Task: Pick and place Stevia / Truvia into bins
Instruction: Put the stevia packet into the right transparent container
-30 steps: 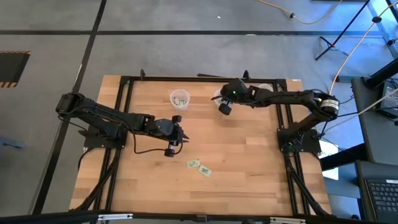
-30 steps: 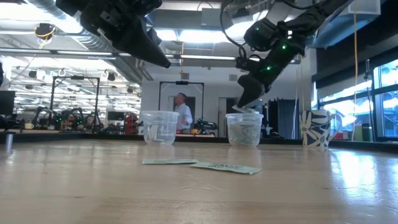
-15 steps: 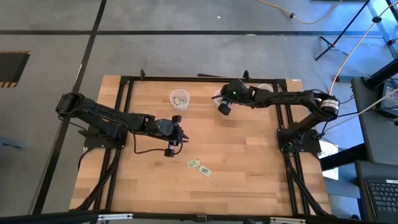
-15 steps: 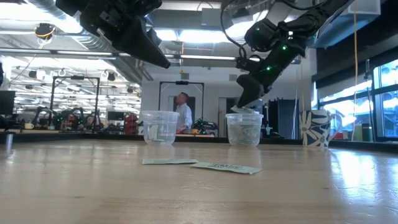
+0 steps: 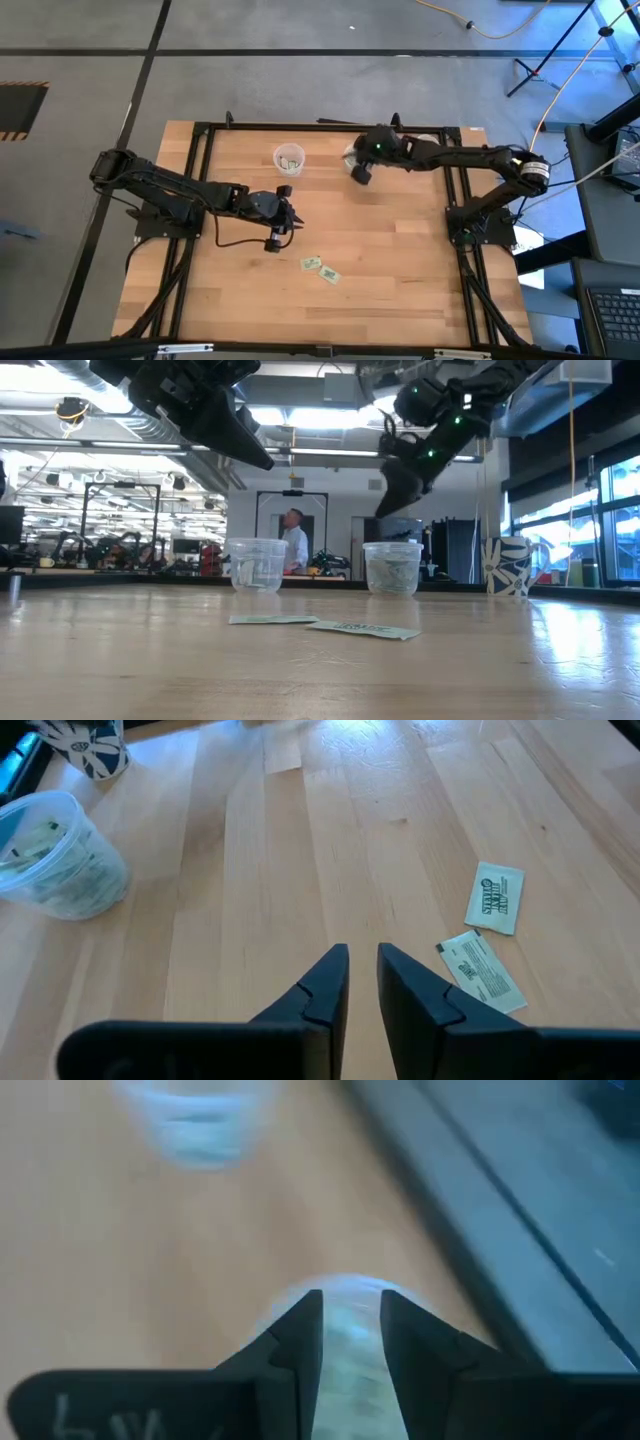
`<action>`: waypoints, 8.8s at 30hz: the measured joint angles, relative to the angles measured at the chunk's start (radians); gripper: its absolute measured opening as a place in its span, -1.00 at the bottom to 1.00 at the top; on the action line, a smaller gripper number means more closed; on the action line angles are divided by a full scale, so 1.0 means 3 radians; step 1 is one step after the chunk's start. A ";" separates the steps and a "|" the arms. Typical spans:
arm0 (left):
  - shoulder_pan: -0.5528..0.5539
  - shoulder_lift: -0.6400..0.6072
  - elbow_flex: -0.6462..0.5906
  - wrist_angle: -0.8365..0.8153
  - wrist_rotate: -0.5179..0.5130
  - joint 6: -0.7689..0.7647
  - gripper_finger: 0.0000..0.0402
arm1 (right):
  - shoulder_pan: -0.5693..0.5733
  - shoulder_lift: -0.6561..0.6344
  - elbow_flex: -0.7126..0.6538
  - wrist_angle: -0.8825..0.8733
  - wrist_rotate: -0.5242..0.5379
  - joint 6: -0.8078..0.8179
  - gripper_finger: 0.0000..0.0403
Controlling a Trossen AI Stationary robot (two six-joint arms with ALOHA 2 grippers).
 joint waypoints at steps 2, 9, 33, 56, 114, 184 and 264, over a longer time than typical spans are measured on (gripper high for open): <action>0.0000 -0.0001 0.0000 -0.0003 0.0000 0.0000 -0.75 | 0.0135 -0.0011 0.0016 -0.0063 -0.0352 -0.0169 -0.47; 0.0000 0.0000 0.0000 -0.0014 -0.0014 0.0000 -0.74 | 0.0987 -0.0012 -0.0057 -0.0148 -0.0723 -0.0282 -0.47; 0.0000 0.0000 0.0000 0.0004 -0.0024 0.0000 -0.75 | 0.2694 0.1321 -0.0029 0.1095 -0.0242 0.0405 -0.47; 0.0000 0.0000 0.0000 0.0001 -0.0024 -0.0007 -0.76 | 0.2734 0.1516 0.0076 0.0926 -0.0132 0.0474 -0.97; -0.0132 0.0052 0.0000 0.0126 0.0244 0.0088 -0.50 | 0.0006 0.0673 0.0844 -0.1595 0.0477 0.0077 -0.53; -0.0589 -0.1089 -0.0001 -0.0184 -0.0493 -0.0002 -0.65 | 0.2251 0.1918 0.0855 0.0272 -0.0277 0.0379 -0.97; -0.0610 -0.4387 -0.2079 0.0327 -0.0829 0.0067 -0.77 | 0.2255 0.1824 0.0859 -0.0109 -0.0236 0.0298 -0.87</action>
